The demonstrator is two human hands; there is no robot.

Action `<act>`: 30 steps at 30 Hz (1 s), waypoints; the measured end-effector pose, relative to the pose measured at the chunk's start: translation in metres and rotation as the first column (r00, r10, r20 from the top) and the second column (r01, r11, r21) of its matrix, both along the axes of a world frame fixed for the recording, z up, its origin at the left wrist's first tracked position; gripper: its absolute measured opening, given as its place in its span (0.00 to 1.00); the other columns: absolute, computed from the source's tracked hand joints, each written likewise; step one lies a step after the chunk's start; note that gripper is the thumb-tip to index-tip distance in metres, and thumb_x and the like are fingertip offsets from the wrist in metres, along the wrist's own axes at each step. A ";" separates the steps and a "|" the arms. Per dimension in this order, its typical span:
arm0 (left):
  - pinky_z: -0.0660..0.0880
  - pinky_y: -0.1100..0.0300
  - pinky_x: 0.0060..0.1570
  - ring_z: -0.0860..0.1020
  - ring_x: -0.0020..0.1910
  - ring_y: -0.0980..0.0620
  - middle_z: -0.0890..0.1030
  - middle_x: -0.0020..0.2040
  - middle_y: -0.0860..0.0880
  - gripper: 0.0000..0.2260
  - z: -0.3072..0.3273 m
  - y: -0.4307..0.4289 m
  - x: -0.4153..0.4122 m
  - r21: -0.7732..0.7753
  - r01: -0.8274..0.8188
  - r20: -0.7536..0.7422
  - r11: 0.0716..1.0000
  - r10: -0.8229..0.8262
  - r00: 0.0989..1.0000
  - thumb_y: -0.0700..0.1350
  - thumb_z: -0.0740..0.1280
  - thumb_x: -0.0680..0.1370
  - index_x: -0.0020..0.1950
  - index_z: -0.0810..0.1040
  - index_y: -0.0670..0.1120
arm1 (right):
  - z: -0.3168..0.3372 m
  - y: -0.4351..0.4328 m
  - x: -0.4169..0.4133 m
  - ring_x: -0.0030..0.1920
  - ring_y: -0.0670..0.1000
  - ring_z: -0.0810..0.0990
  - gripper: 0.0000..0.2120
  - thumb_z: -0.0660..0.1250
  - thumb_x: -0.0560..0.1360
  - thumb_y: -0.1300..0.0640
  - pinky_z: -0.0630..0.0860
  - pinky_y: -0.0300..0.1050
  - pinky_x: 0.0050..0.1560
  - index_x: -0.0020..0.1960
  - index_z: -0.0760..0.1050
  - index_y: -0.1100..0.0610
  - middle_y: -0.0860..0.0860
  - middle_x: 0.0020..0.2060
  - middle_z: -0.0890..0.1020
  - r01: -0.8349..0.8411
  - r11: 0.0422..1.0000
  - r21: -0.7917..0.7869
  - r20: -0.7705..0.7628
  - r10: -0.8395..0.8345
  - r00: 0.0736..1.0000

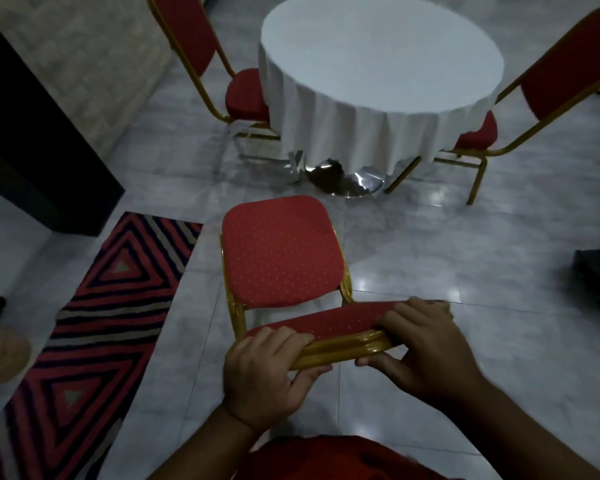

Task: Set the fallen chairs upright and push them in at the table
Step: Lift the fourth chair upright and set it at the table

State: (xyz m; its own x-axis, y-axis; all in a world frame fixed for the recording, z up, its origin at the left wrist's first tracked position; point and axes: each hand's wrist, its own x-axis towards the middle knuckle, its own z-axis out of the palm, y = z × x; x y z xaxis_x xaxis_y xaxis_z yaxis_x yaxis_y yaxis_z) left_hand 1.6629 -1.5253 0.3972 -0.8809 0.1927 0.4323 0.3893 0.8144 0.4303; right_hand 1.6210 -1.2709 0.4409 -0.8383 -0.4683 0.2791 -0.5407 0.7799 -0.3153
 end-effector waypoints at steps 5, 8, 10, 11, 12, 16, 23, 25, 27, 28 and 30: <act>0.76 0.60 0.37 0.80 0.43 0.54 0.83 0.45 0.56 0.19 -0.014 0.013 -0.040 0.033 0.171 0.052 0.985 -0.173 0.984 0.65 0.68 0.77 0.53 0.84 0.52 | -0.006 0.021 -0.001 0.41 0.45 0.72 0.24 0.67 0.72 0.28 0.67 0.42 0.40 0.44 0.79 0.50 0.42 0.39 0.79 0.128 0.992 0.010 0.009 -0.128 0.992; 0.77 0.58 0.40 0.80 0.44 0.55 0.83 0.47 0.56 0.19 -0.016 0.038 -0.064 0.071 0.266 0.111 0.961 -0.273 0.956 0.65 0.67 0.77 0.55 0.83 0.52 | -0.011 0.044 -0.005 0.41 0.45 0.69 0.23 0.69 0.70 0.29 0.64 0.43 0.40 0.43 0.78 0.51 0.43 0.39 0.77 0.206 0.979 0.001 0.009 -0.206 0.978; 0.78 0.58 0.43 0.79 0.46 0.56 0.82 0.49 0.57 0.19 -0.012 0.058 -0.082 0.080 0.327 0.177 0.942 -0.337 0.925 0.66 0.67 0.77 0.55 0.82 0.52 | -0.014 0.064 -0.013 0.42 0.45 0.69 0.24 0.69 0.70 0.29 0.66 0.44 0.41 0.43 0.79 0.51 0.43 0.41 0.77 0.260 0.965 -0.020 0.040 -0.259 0.965; 0.78 0.57 0.45 0.78 0.48 0.57 0.82 0.50 0.58 0.19 -0.008 0.068 -0.093 0.081 0.347 0.222 0.934 -0.357 0.907 0.67 0.66 0.77 0.56 0.81 0.53 | -0.014 0.074 -0.019 0.43 0.46 0.70 0.24 0.69 0.69 0.28 0.68 0.45 0.41 0.44 0.79 0.50 0.42 0.42 0.77 0.278 0.960 -0.029 0.060 -0.276 0.959; 0.77 0.55 0.47 0.78 0.49 0.58 0.81 0.51 0.59 0.19 -0.004 0.077 -0.103 0.083 0.355 0.268 0.931 -0.364 0.892 0.67 0.66 0.77 0.56 0.80 0.54 | -0.014 0.084 -0.025 0.44 0.46 0.72 0.25 0.69 0.69 0.28 0.69 0.45 0.42 0.44 0.79 0.50 0.42 0.44 0.77 0.290 0.956 -0.042 0.084 -0.286 0.955; 0.72 0.52 0.57 0.74 0.55 0.61 0.76 0.53 0.63 0.16 0.018 0.114 -0.126 0.129 0.276 0.370 0.952 -0.304 0.878 0.64 0.68 0.74 0.57 0.78 0.59 | -0.012 0.126 -0.056 0.45 0.47 0.72 0.23 0.62 0.74 0.29 0.71 0.47 0.44 0.47 0.77 0.49 0.42 0.45 0.76 0.301 0.948 -0.101 0.170 -0.281 0.944; 0.71 0.53 0.36 0.72 0.37 0.55 0.74 0.37 0.58 0.15 0.020 0.192 -0.149 -0.035 0.037 0.248 0.999 -0.027 0.968 0.65 0.65 0.72 0.41 0.76 0.54 | -0.023 0.155 -0.096 0.36 0.50 0.73 0.21 0.62 0.75 0.34 0.62 0.46 0.37 0.39 0.74 0.51 0.45 0.35 0.73 0.217 0.975 -0.055 0.010 -0.217 0.976; 0.69 0.53 0.34 0.72 0.35 0.52 0.73 0.35 0.56 0.17 0.012 0.196 -0.162 -0.052 -0.006 0.182 0.999 0.016 0.983 0.64 0.65 0.70 0.38 0.75 0.51 | -0.025 0.158 -0.112 0.35 0.51 0.74 0.20 0.63 0.74 0.35 0.67 0.48 0.34 0.38 0.75 0.51 0.45 0.34 0.74 0.204 0.977 -0.066 -0.027 -0.206 0.978; 0.69 0.52 0.34 0.72 0.35 0.51 0.73 0.35 0.55 0.18 0.010 0.200 -0.178 -0.056 -0.040 0.153 0.998 0.048 0.987 0.64 0.65 0.69 0.37 0.74 0.50 | -0.026 0.162 -0.131 0.35 0.52 0.74 0.19 0.63 0.74 0.36 0.70 0.50 0.34 0.38 0.75 0.51 0.45 0.34 0.74 0.215 0.974 -0.077 -0.004 -0.216 0.976; 0.69 0.52 0.34 0.72 0.35 0.51 0.73 0.34 0.55 0.18 0.010 0.203 -0.187 -0.053 -0.053 0.139 0.997 0.060 0.988 0.64 0.65 0.69 0.37 0.74 0.49 | -0.027 0.163 -0.141 0.35 0.52 0.74 0.19 0.63 0.74 0.36 0.71 0.50 0.34 0.39 0.74 0.51 0.45 0.35 0.74 0.222 0.971 -0.087 0.016 -0.222 0.975; 0.68 0.53 0.34 0.72 0.34 0.50 0.73 0.33 0.54 0.19 0.009 0.207 -0.208 -0.038 -0.081 0.111 0.996 0.084 0.990 0.64 0.65 0.69 0.36 0.73 0.48 | -0.027 0.164 -0.161 0.36 0.51 0.74 0.18 0.64 0.74 0.37 0.70 0.50 0.35 0.39 0.74 0.51 0.45 0.35 0.74 0.236 0.966 -0.110 0.036 -0.233 0.972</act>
State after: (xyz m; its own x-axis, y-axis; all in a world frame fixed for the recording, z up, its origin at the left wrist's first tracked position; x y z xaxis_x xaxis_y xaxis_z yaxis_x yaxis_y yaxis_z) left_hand 1.4550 -1.3180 0.4066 -0.9370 0.1299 0.3243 0.2709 0.8563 0.4397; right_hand 1.4601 -1.1074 0.4137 -0.9275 -0.2246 0.2989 -0.3389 0.8427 -0.4184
